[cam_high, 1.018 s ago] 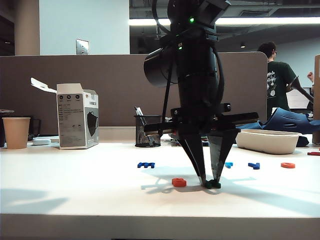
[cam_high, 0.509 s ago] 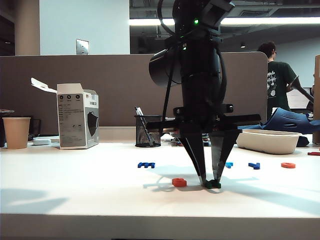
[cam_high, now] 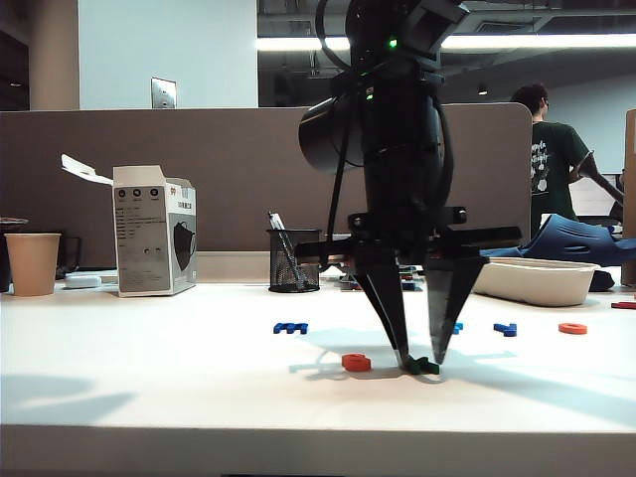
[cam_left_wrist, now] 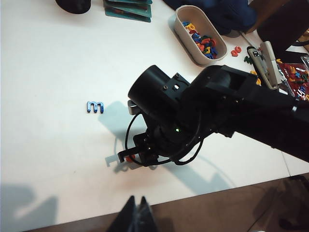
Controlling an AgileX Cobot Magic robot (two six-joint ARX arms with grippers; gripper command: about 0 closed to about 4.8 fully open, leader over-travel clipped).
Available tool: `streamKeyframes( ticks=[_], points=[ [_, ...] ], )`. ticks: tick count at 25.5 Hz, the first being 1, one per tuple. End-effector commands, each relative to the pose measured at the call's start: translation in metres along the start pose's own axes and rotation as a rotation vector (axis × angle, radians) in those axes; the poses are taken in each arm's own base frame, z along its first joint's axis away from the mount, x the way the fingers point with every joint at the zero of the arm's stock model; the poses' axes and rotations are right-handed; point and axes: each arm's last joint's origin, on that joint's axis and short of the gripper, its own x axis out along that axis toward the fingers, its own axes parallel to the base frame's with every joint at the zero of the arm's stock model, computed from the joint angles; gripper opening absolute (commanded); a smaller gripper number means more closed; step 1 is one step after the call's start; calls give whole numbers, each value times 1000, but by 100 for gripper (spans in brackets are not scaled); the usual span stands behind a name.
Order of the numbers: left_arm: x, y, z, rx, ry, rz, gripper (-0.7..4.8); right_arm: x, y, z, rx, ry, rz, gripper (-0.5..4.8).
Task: Select the appropriate letters from the row of letter magnets placed on the table to arrange into the word "sky".
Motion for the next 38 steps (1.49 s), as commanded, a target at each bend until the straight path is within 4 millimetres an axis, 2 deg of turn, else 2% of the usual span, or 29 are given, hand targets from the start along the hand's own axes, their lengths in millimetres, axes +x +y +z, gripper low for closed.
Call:
streamKeyframes(
  ticks=[1, 12, 18, 25, 27, 35, 38],
  points=[
    [-1, 0, 1, -1, -10, -7, -4, 10, 1, 3, 5, -21, -11, 171],
    [-1, 0, 1, -1, -10, -7, -4, -11, -3, 0, -11, -74, 18, 172],
    [-1, 0, 1, -1, -10, -7, -4, -31, -7, -2, -11, -122, 44, 172],
    [-1, 0, 1, -1, -10, -7, -4, -53, -16, 8, -68, -215, 8, 171],
    [-1, 0, 1, -1, -10, -7, -4, -55, -33, 19, -101, -235, 4, 171],
    [-1, 0, 1, -1, -10, -7, -4, -52, -88, 40, -160, -226, -26, 171],
    [-1, 0, 1, -1, -10, -7, -4, -50, -104, 47, -171, -239, 16, 169]
  ],
)
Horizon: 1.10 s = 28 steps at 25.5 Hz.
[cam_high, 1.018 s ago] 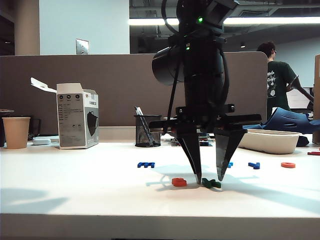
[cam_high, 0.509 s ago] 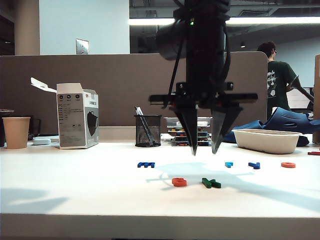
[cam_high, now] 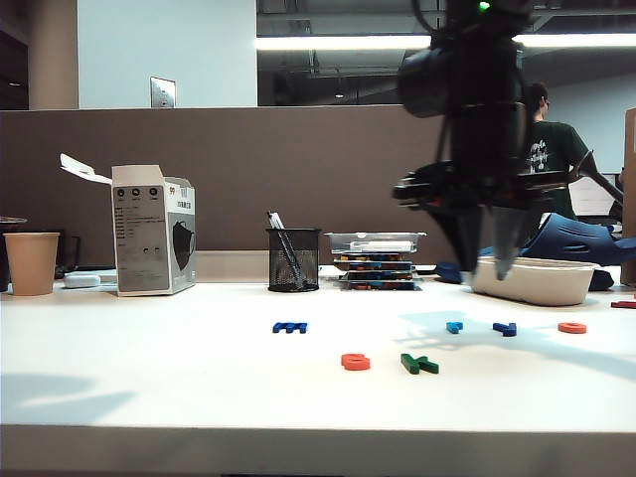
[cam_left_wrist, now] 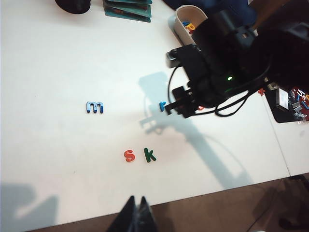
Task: Select the appropriate letters from the row of letter magnets placed on the table to arrange into the word "sky".
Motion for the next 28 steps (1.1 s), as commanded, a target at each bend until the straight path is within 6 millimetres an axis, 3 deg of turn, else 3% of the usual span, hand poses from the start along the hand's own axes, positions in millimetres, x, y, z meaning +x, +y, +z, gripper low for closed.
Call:
streamKeyframes(
  ticks=[1, 7, 13, 20, 28],
  points=[
    [-1, 0, 1, -1, -10, -7, -4, 2, -17, 6, -34, -37, 69, 168],
    [-1, 0, 1, -1, -10, -7, -4, 7, -37, 11, -85, -79, 107, 165],
    [-1, 0, 1, -1, -10, -7, -4, 15, -38, 12, -179, -61, 127, 156],
    [-1, 0, 1, -1, -10, -6, -4, 35, -35, 12, -183, -2, 137, 156],
    [-1, 0, 1, -1, -10, -7, -4, 42, -35, 13, -205, 9, 137, 156]
  ],
)
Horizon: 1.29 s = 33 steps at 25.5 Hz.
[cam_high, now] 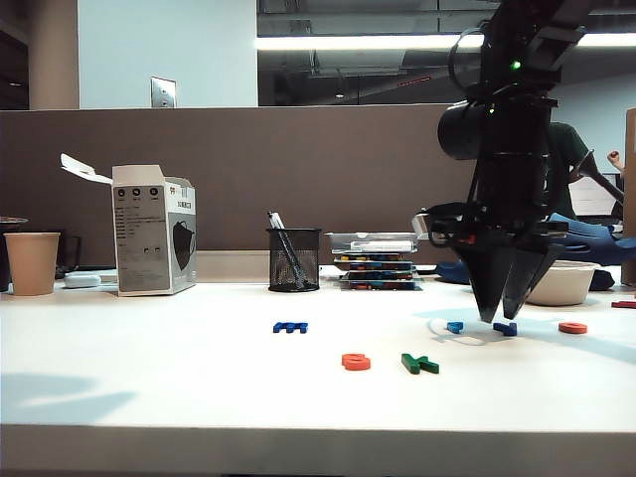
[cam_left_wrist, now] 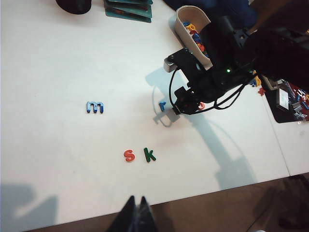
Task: Select the appropriate letters from the row of letter magnets placed on the table to arrange into the word "sky".
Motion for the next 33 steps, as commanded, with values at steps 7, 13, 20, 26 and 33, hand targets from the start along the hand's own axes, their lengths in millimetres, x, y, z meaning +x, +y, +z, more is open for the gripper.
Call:
streamKeyframes(
  ticks=[7, 13, 20, 26, 33],
  points=[
    [-1, 0, 1, -1, -10, -7, -4, 2, -1, 2, -36, -7, 3, 156],
    [-1, 0, 1, -1, -10, -7, -4, 8, -2, 2, -47, 9, 7, 156],
    [-1, 0, 1, -1, -10, -7, -4, 12, -3, 1, -70, 22, 9, 156],
    [-1, 0, 1, -1, -10, -7, -4, 12, -3, 1, -70, 27, 11, 156],
    [-1, 0, 1, -1, -10, -7, -4, 12, -3, 0, -76, 37, 13, 147]
  ],
)
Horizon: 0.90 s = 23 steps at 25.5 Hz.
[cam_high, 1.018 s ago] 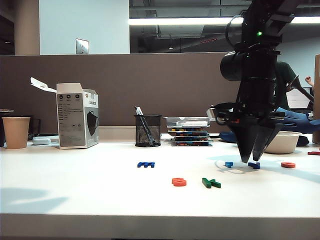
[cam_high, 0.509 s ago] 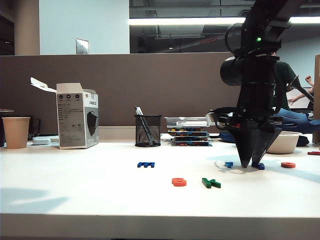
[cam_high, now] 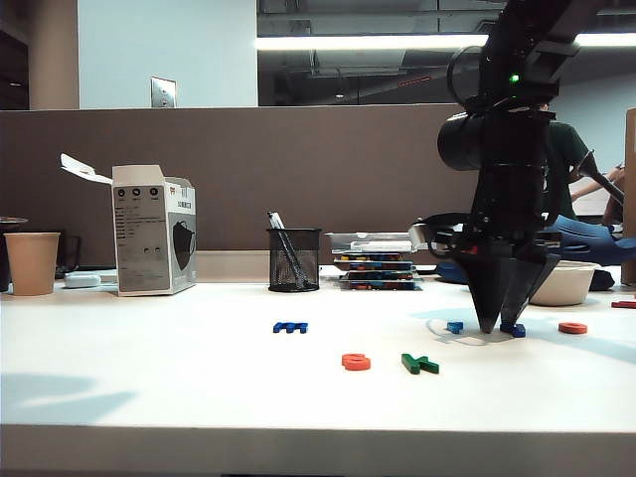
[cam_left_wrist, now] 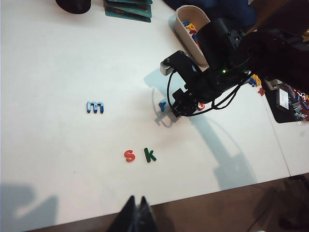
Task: Select the appropriate letters from the row of letter magnets placed on the table to arrange into the word "sky".
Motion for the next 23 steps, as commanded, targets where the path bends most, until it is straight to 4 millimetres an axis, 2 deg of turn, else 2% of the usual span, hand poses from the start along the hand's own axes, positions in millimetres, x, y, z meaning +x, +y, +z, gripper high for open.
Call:
streamKeyframes(
  ticks=[1, 12, 17, 23],
  points=[
    [-1, 0, 1, -1, -10, -7, -4, 2, 1, -3, -20, 28, 7, 147],
    [-1, 0, 1, -1, -10, -7, -4, 1, -5, -6, -46, 54, 5, 147],
    [-1, 0, 1, -1, -10, -7, -4, 1, -10, -8, -34, 61, -6, 102],
    [-1, 0, 1, -1, -10, -7, -4, 1, -11, -9, -32, 64, -14, 102]
  ],
)
